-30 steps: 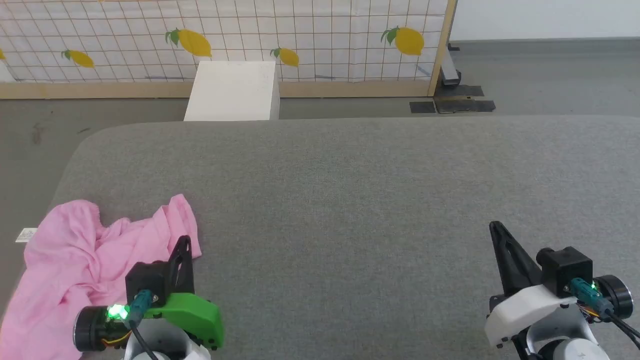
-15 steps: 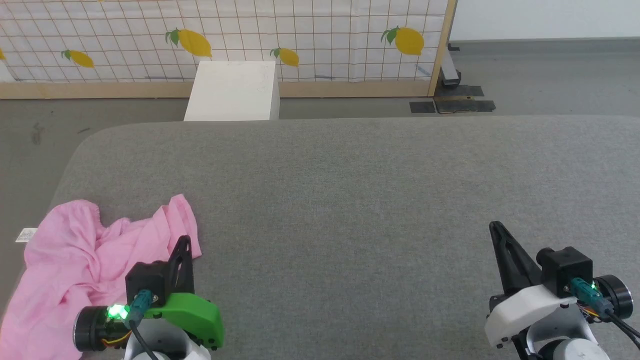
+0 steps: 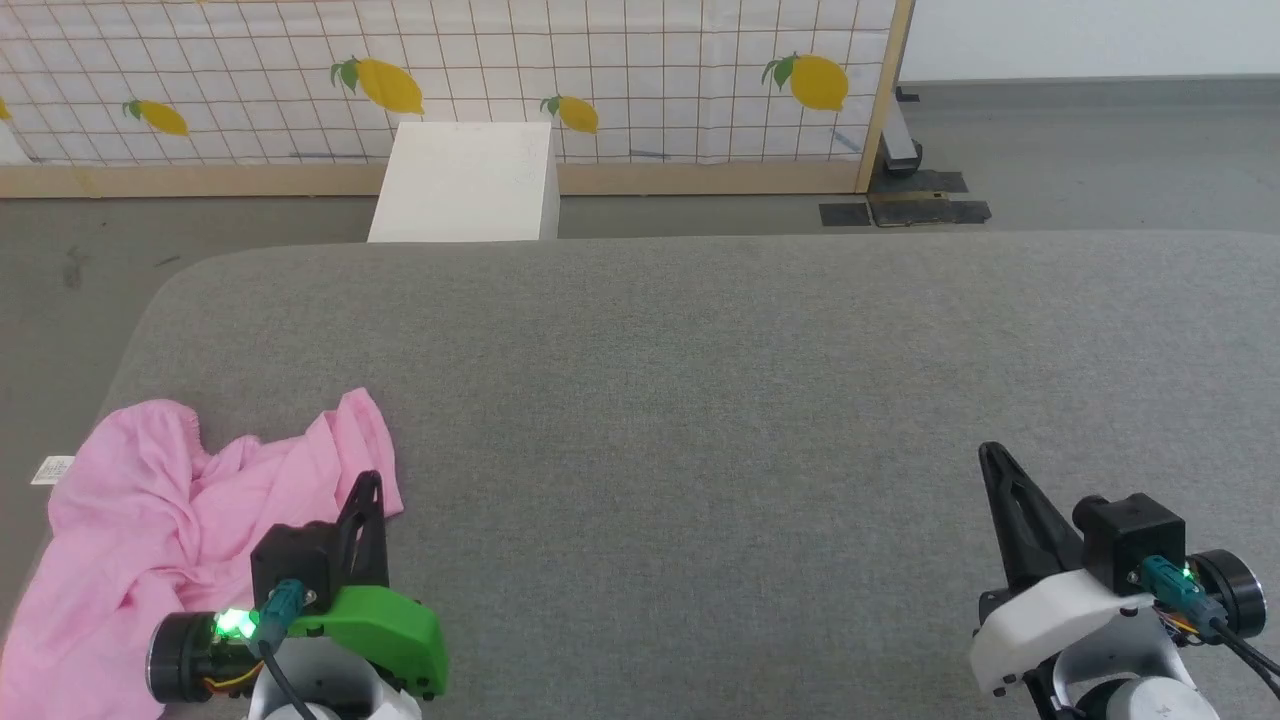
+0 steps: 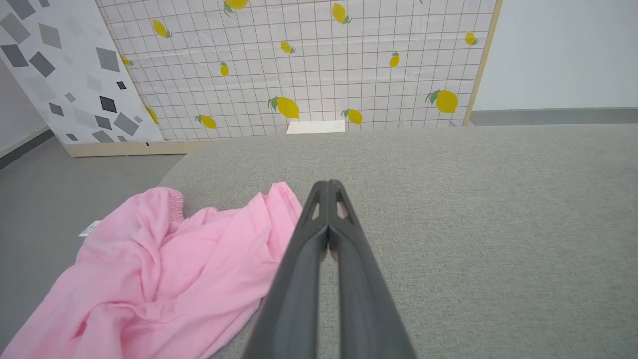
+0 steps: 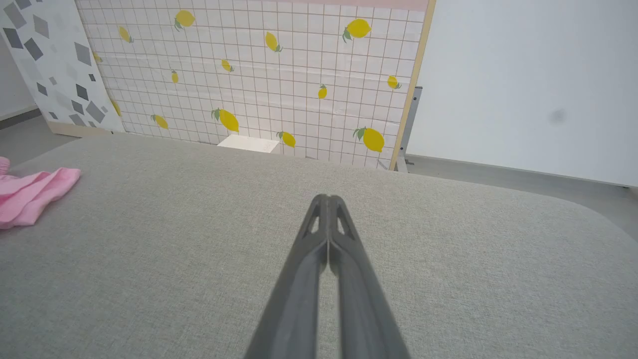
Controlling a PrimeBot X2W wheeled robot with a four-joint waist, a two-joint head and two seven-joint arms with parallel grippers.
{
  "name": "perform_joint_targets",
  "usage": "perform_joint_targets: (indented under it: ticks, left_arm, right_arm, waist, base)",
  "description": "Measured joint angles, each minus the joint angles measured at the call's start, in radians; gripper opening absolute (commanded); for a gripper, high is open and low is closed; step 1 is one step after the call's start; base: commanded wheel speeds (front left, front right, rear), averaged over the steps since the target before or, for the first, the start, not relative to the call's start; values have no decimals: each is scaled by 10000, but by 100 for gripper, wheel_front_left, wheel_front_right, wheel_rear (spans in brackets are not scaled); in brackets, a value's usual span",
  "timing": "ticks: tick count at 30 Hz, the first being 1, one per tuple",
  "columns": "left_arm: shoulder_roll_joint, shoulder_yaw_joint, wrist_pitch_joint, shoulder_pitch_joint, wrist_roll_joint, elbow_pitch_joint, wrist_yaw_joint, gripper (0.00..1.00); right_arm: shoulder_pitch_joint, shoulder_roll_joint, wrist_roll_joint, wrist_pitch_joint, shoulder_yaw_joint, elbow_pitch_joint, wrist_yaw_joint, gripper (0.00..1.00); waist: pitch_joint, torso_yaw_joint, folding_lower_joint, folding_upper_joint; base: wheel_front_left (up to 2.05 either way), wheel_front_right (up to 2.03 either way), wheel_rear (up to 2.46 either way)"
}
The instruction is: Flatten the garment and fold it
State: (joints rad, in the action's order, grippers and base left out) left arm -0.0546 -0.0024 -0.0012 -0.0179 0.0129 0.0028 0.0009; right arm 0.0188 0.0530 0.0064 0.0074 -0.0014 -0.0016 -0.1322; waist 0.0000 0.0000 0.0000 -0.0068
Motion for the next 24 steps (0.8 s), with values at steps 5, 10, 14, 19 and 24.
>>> perform_joint_targets:
  ticks: [5,10,14,19,24]
  left_arm:
    - [0,-29,-2,-17,63,10,0,100]
    - [0,-105,-50,-15,146,123,-2,100]
    - [0,-157,-144,-10,180,186,-4,100]
    - [0,-213,-251,-5,224,201,-27,100]
    - [0,-268,-355,1,263,201,-92,100]
  right_arm:
    - [5,6,4,13,-6,0,0,100]
    - [6,6,81,-12,-29,50,0,100]
    - [6,6,226,-119,-35,136,0,100]
    - [6,6,435,-222,-67,190,0,100]
    - [6,6,654,-332,-136,194,0,100]
  waist:
    - [1,-1,0,0]
    - [9,-4,0,1]
    - [20,-8,0,0]
    - [35,-15,0,0]
    - [46,-17,0,1]
  base:
    - [0,0,0]
    - [0,0,0]
    - [0,0,0]
    - [0,0,0]
    - [0,0,0]
